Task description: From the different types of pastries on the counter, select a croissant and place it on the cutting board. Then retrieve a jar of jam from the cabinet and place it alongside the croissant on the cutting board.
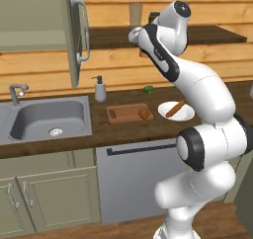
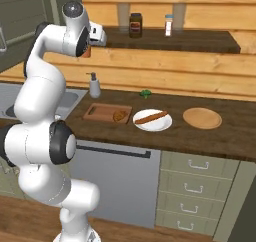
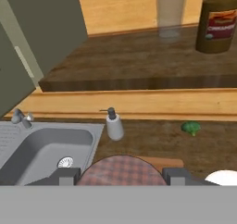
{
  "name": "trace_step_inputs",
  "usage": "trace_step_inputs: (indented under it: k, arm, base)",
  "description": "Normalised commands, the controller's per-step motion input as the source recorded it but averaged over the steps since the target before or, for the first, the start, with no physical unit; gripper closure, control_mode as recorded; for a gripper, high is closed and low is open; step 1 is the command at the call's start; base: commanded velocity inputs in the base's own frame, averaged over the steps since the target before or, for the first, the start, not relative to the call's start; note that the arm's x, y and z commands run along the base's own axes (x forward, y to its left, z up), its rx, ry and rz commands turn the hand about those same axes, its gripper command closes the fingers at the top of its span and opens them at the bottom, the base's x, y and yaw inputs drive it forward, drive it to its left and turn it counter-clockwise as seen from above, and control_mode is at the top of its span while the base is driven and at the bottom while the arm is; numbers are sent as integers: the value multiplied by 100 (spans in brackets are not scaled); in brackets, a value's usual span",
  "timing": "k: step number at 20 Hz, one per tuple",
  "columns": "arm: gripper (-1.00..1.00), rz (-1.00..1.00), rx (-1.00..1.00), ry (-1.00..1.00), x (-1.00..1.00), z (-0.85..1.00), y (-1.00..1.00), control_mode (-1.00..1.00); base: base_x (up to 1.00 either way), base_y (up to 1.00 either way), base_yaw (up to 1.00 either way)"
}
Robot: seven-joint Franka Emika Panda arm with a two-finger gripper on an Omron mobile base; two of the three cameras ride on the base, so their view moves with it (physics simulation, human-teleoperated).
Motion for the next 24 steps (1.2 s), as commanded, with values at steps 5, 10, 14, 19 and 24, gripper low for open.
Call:
trace_step_inputs:
  k: [5, 10, 14, 19, 24]
  arm:
    - [100, 0, 0, 0, 0, 0, 0, 100]
    - [100, 0, 0, 0, 0, 0, 0, 100]
    - [100, 0, 0, 0, 0, 0, 0, 100]
    - [100, 0, 0, 0, 0, 0, 0, 100]
    - [100, 0, 0, 0, 0, 0, 0, 100]
  base:
    - [4, -18, 0]
    - [24, -19, 1]
    - [100, 0, 0]
    - [32, 0, 2]
    - [-32, 0, 2]
